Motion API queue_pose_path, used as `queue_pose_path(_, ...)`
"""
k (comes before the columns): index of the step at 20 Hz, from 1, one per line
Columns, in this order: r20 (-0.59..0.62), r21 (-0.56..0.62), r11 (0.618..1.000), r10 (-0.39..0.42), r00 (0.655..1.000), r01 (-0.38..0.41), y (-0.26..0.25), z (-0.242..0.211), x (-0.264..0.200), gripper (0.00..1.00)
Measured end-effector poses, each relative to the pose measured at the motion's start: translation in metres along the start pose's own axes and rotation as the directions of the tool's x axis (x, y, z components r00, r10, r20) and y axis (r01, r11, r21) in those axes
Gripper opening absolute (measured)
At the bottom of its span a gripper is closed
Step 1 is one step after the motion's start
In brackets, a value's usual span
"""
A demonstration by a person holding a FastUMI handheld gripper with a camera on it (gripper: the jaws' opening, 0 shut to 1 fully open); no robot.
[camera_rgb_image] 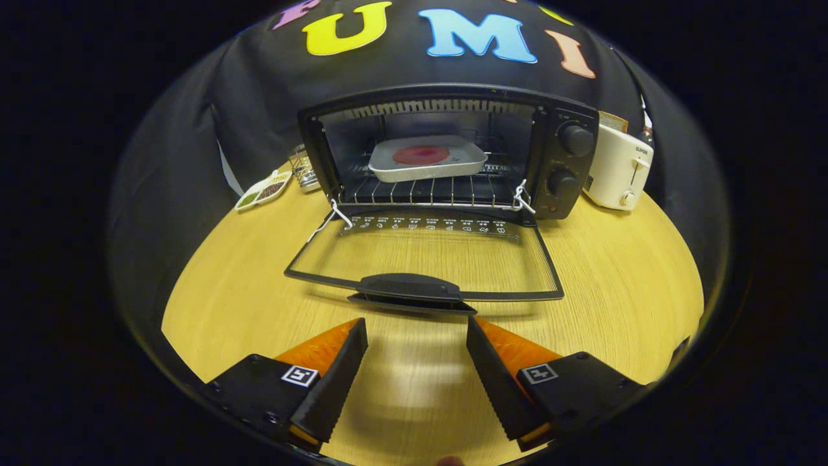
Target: Open the toaster oven, put the food inside, and close the toaster oven door.
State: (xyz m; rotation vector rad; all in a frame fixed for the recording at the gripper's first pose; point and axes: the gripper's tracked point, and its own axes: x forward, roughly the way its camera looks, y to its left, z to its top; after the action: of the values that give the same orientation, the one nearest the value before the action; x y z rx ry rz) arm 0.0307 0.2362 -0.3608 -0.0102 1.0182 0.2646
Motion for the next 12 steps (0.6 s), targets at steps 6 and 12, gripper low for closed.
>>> queue_pose_path(6, -0.061, -0.031, 0.999, -0.032, 0.998, 0.030, -0.006, -0.008, 0.017, 0.98)
queue_pose_path(12, -0.048, -0.027, 0.998, -0.062, 0.997, 0.060, -0.010, -0.002, 0.022, 0.96)
